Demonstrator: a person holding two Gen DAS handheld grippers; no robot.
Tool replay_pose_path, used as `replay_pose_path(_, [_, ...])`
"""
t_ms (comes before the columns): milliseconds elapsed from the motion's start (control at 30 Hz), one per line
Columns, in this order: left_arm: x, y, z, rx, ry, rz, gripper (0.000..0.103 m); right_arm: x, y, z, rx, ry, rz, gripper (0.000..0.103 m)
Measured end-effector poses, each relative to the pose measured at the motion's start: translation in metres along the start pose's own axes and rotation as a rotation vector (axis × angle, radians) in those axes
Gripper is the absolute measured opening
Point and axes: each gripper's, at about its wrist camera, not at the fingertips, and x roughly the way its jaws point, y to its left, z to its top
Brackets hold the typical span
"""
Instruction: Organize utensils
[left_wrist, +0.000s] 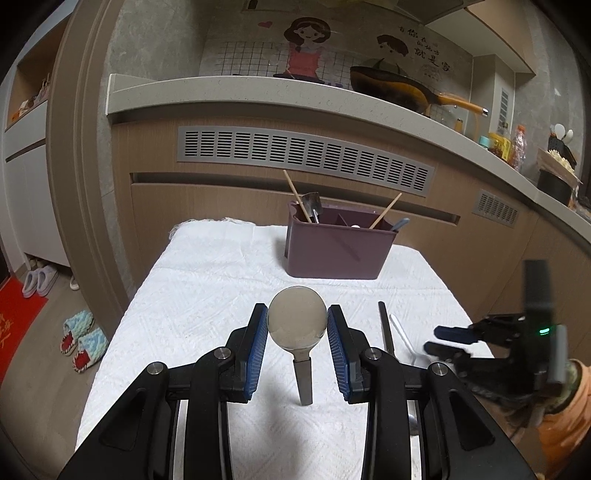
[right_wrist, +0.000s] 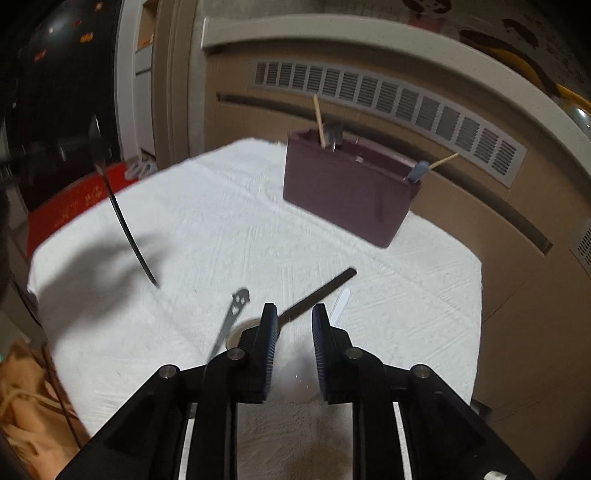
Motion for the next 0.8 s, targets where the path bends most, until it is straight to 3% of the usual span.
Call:
replay_pose_path(100, [0.004, 0.002, 0.002, 0.001, 0.004, 0.001, 0.034, 0.026, -0.022, 0.002, 0.094, 0.076, 0.007, 0.03])
replay_pose_path(233, [0.013, 0.004, 0.009, -0.003, -0.008, -0.017, 0.034, 0.057, -0.062, 0.016, 0.405, 0.16, 0.113, 0.03])
replay_pose_path(300, [0.017, 0.005, 0.013, -0.005, -0.016, -0.03, 0.034, 0.069, -0.064, 0.023, 0.495, 0.176, 0.137, 0.03])
replay_pose_path(467, [0.022, 0.007, 0.018, 0.01, -0.038, -0.046, 0.034, 0.099, -0.058, 0.03, 0.636, 0.236, 0.038, 0.03])
replay_pose_path(633, [0.027, 0.015, 0.02, -0.005, -0.049, -0.048, 0.034, 0.112, -0.047, 0.043, 0.601, 0.224, -0.069, 0.03])
replay_pose_path(767, [0.029, 0.021, 0.019, -0.029, -0.05, -0.053, 0.034, 0.116, -0.032, 0.052, 0.467, 0.232, -0.112, 0.029])
replay_pose_path(800, [0.029, 0.022, 0.019, -0.033, -0.048, -0.054, 0.034, 0.116, -0.029, 0.052, 0.443, 0.229, -0.116, 0.021])
